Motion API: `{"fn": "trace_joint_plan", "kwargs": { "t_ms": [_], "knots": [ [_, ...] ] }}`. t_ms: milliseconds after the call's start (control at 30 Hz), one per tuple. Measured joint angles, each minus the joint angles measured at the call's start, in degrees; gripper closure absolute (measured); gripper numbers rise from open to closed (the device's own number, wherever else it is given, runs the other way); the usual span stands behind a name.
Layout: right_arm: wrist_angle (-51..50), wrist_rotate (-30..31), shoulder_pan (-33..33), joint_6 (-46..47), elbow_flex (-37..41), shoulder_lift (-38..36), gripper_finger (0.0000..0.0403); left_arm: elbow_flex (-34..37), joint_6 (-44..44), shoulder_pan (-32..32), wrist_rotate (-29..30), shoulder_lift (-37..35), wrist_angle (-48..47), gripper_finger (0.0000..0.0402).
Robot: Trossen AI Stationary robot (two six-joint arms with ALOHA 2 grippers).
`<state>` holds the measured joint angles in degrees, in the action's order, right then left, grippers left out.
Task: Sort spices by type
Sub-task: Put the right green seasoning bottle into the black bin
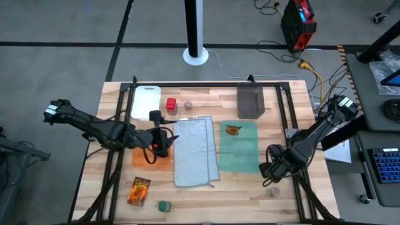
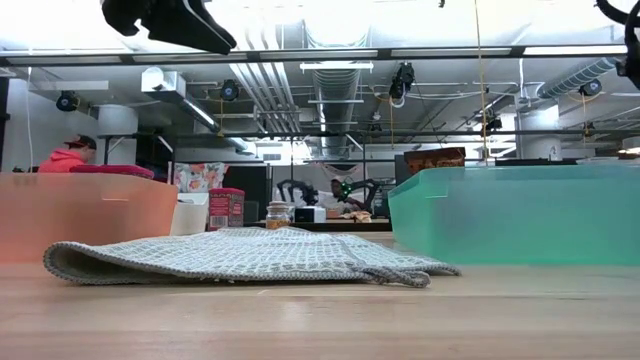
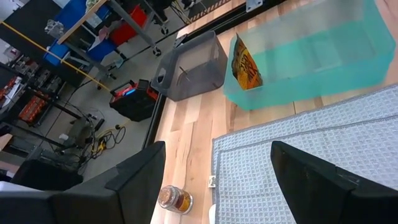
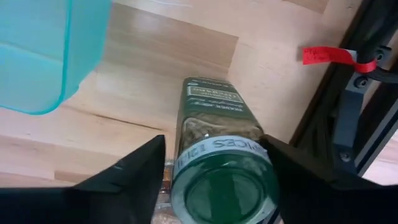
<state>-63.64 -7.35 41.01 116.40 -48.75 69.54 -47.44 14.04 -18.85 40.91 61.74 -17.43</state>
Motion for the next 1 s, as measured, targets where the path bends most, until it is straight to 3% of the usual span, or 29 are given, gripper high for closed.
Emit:
{"fn": "trace_joint_plan", "kwargs": {
  "t_ms": [100, 200, 367, 567, 833, 1000],
  "knots": [
    [-0.1, 0.0, 0.0, 0.0, 0.1, 0.0, 0.0211, 0.0, 0.0, 0.0, 0.0, 0.5, 0.3, 0.0127],
    [-0.3, 0.0, 0.0, -0.5, 0.0, 0.0, 0.0211, 0.0, 0.0, 0.0, -0.4, 1.0, 0.8, 0.0127],
    [-4.2, -0.1, 0.0, -2.5, -3.7, 0.0, 0.0211, 0.0, 0.9, 0.0, -9.6, 1.1, 2.6, 0.0127],
    [-13.9, 2.5, 0.0, -10.4, -16.5, 0.9, 0.0211, 0.0, 1.7, 0.0, -17.9, 1.0, 6.4, 0.0127],
    [-13.2, 18.5, -2.2, -41.1, -32.6, 10.7, 0.0211, 0.0, 1.7, 0.0, -29.9, 1.6, 11.5, 0.0127],
    [-9.5, 20.9, -4.7, -74.1, -40.3, 20.0, 0.0211, 0.0, -0.5, 0.0, -34.6, 3.6, 15.1, 0.0127]
  ]
}}
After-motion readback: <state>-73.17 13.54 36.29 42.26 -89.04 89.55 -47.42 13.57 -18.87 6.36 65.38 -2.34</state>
